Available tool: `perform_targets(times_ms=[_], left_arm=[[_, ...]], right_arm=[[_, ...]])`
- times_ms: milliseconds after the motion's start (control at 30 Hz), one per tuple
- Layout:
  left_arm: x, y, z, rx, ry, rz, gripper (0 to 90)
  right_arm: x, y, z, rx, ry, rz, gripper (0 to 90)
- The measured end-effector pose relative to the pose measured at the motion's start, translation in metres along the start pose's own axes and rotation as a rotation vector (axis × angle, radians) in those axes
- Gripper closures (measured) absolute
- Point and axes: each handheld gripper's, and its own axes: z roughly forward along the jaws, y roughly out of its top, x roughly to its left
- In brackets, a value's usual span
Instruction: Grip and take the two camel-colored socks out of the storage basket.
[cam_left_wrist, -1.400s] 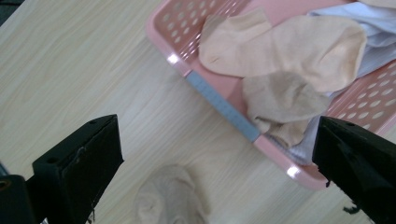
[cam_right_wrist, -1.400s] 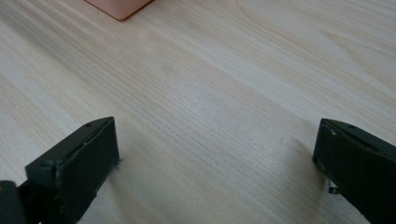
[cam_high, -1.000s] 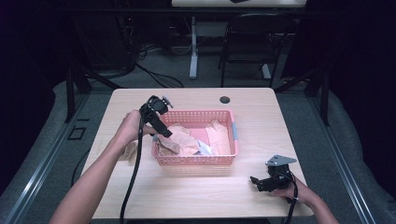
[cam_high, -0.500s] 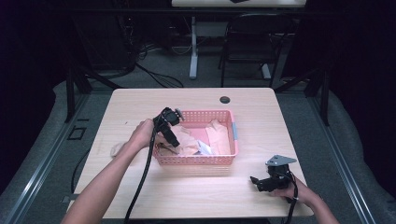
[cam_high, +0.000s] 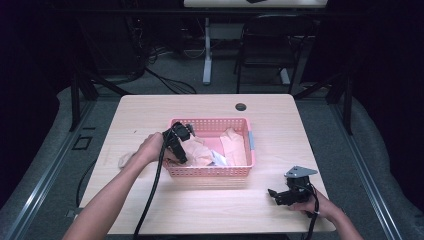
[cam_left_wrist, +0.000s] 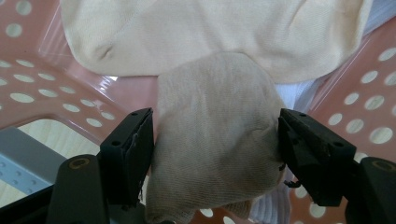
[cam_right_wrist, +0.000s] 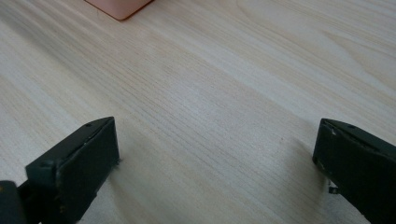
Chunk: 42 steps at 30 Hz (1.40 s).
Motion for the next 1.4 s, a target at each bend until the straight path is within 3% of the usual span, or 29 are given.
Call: perform_targets(times_ms=[367,633,900,1067,1400], left_arm=[[-0.003,-0.002,0.008,0.052,0.006,0.015,31.2],[-0.007,-0.003,0.006,0.052,0.013,0.03,47.9],[-0.012,-0.004,0.002,0.059,-0.004,0.053,70.6],[-0.013,-0.005,-0.002,0.042,-0.003,0.056,75.9],[-0.008,-0.008,-0.021,-0.02,0.023,0.029,75.3]], right_arm=[[0.0,0.0,0.0,0.0,0.0,0.0,0.0],[0.0,0.0,0.0,0.0,0.0,0.0,0.0],[0.0,0.0,0.0,0.0,0.0,-0.001,0.0],[0.0,0.0,0.0,0.0,0.0,0.0,0.0],[0.0,0.0,0.0,0.001,-0.001,0.0,0.0]])
